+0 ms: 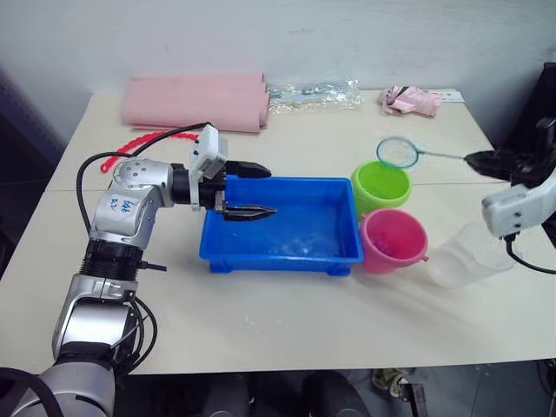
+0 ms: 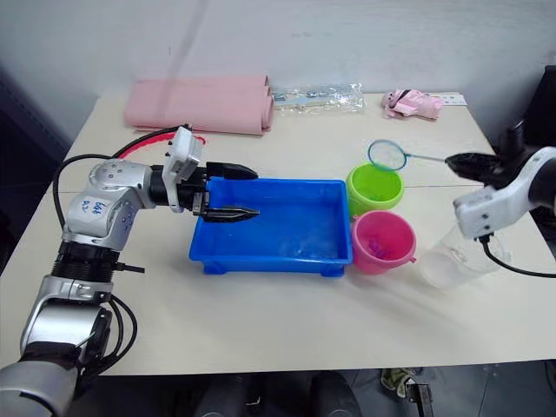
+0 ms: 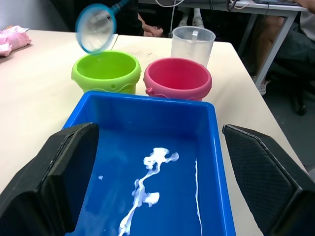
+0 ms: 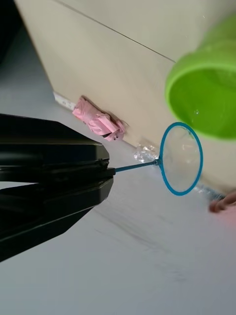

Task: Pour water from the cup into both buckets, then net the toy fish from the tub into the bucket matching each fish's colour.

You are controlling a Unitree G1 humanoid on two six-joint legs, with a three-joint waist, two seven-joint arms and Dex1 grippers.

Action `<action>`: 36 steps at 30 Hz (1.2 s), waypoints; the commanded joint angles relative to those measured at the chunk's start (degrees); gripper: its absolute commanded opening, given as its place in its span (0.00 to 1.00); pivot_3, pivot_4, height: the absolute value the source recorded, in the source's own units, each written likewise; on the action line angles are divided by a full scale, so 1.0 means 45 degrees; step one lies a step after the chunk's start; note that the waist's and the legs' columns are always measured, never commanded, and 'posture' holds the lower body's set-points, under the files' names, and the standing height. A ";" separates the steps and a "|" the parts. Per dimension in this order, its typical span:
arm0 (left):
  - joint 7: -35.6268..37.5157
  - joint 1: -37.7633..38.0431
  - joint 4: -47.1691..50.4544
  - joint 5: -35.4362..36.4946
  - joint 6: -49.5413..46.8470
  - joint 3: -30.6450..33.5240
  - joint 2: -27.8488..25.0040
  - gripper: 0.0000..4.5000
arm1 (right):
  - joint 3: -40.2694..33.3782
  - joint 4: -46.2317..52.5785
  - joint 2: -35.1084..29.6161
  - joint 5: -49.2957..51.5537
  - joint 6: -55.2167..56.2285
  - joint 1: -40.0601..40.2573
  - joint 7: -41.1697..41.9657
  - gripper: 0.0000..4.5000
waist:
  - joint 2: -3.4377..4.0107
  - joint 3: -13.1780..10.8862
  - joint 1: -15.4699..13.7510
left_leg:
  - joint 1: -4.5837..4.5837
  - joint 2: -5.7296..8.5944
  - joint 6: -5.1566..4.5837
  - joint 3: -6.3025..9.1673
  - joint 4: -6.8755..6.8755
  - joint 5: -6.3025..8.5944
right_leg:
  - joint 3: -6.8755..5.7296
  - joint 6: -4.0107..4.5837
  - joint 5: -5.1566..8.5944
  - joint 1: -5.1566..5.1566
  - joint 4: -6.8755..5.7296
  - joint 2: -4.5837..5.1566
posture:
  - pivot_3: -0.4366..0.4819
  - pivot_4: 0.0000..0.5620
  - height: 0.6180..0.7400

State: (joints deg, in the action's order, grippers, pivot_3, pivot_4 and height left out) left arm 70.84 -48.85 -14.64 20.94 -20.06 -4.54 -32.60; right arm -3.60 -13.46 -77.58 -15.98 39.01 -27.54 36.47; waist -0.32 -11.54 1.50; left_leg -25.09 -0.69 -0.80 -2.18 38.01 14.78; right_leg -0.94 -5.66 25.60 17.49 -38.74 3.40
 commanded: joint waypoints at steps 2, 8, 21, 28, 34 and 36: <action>0.0457 0.0706 0.1736 0.0741 -0.1035 0.0339 -0.0682 0.98 | -0.1377 0.2092 0.0762 0.6712 -0.5057 0.1795 0.3547 0.00 | 0.0000 0.0000 -0.0024 | -0.0008 -0.0002 0.0000 0.0000 -0.0002 0.0000 | -0.0004 0.0000 0.0000 -0.0001 0.0002 -0.0004 | 0.48 0.27 1.00; 0.1018 0.3556 0.5659 0.2568 -0.3078 0.0952 -0.2450 0.98 | -0.4553 0.6699 0.1615 1.4813 -1.3023 0.4531 0.5350 0.00 | 0.0009 -0.0004 -0.0043 | -0.0013 -0.0023 -0.0004 0.0021 -0.0019 0.0002 | 0.0020 0.0000 0.0000 -0.0002 0.0017 -0.0027 | 0.48 0.27 1.00; 0.1285 0.8068 0.7169 0.1709 -0.1255 0.1923 -0.4959 0.98 | -0.0343 0.9495 0.4639 1.0338 -1.1406 0.7264 0.5864 0.00 | -0.0006 0.0004 -0.0314 | 0.0176 0.0029 -0.0048 0.0031 -0.0036 0.0028 | 0.0046 0.0011 -0.0006 -0.0240 0.0227 0.0020 | 0.48 0.27 1.00; 0.0994 0.8387 0.6818 0.1614 -0.0870 0.2034 -0.4988 1.00 | 0.2012 0.6802 0.6390 0.6320 -0.8545 0.6921 0.5032 0.18 | -0.0009 0.0006 -0.0268 | 0.0213 0.0026 0.0005 0.0017 -0.0133 -0.0003 | 0.0060 0.0012 -0.0006 -0.0204 0.0216 0.0010 | 0.48 0.27 1.00; 0.0855 0.7768 0.6722 0.2310 -0.1620 0.1983 -0.4648 1.00 | -0.0329 0.8158 0.5702 0.7635 -0.9423 0.8709 0.5237 0.79 | -0.0005 0.0004 -0.0466 | 0.0206 0.0032 0.0003 0.0024 -0.0134 -0.0002 | 0.0052 0.0011 -0.0006 -0.0215 0.0217 0.0016 | 0.48 0.27 1.00; 0.0879 0.7202 0.6198 0.2830 -0.2359 0.2220 -0.4668 1.00 | -0.3047 0.9060 0.5550 0.9333 -1.0974 0.9969 0.5249 0.99 | -0.0007 0.0005 -0.0464 | 0.0207 0.0030 0.0002 0.0021 -0.0135 -0.0002 | 0.0055 0.0011 -0.0007 -0.0229 0.0215 0.0013 | 0.48 0.27 1.00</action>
State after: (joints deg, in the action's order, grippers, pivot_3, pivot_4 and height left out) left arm 74.70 -15.08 14.30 31.01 -28.82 3.37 -53.37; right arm -8.41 23.36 -51.74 19.92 -6.33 15.42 59.66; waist -0.36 -11.52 -0.59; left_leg -24.16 -0.55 -0.80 -2.08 37.42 14.77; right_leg -0.70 -5.61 25.57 16.44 -37.77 3.46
